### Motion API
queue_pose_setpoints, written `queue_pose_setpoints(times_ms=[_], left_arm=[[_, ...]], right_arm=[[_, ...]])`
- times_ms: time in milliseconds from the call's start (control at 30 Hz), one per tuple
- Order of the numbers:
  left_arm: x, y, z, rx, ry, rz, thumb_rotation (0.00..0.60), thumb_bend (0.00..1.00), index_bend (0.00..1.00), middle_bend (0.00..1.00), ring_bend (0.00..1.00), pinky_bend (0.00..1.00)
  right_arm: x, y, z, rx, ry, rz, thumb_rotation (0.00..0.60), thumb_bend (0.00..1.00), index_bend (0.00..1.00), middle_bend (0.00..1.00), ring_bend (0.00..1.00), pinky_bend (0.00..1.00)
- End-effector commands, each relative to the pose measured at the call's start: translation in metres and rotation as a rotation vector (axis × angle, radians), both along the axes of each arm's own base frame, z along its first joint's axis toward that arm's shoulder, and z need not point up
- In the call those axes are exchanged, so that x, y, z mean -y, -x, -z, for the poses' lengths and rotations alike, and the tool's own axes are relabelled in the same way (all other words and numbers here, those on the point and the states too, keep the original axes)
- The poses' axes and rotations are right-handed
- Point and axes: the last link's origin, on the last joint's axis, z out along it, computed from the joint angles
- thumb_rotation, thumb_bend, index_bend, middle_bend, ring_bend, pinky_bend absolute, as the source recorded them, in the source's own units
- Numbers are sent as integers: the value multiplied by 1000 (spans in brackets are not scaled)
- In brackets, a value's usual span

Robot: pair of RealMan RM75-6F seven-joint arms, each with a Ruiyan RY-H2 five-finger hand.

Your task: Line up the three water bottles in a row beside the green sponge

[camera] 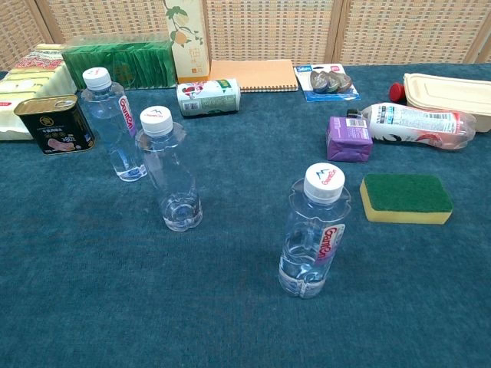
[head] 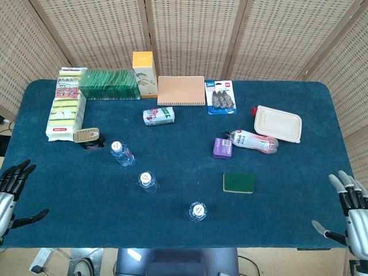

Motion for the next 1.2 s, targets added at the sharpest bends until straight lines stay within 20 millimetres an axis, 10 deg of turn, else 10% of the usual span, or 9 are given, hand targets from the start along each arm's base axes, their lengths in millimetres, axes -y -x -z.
queue_pose_setpoints(times_ms=[33, 633, 1200], left_arm=[[0, 0, 0, 0, 0, 0, 600, 121, 0, 0, 0, 0], [2, -7, -2, 25, 9, 26, 600, 121, 0, 0, 0, 0], [-4, -9, 5, 4, 20, 11, 600, 122, 0, 0, 0, 0]], right_arm=[[0, 0, 1, 3, -15, -5, 600, 0, 36, 0, 0, 0], [22, 12, 40, 155, -548, -136, 600, 0, 84, 64, 0, 0], [80, -38, 107, 237, -799, -345, 600, 0, 84, 77, 13, 2]])
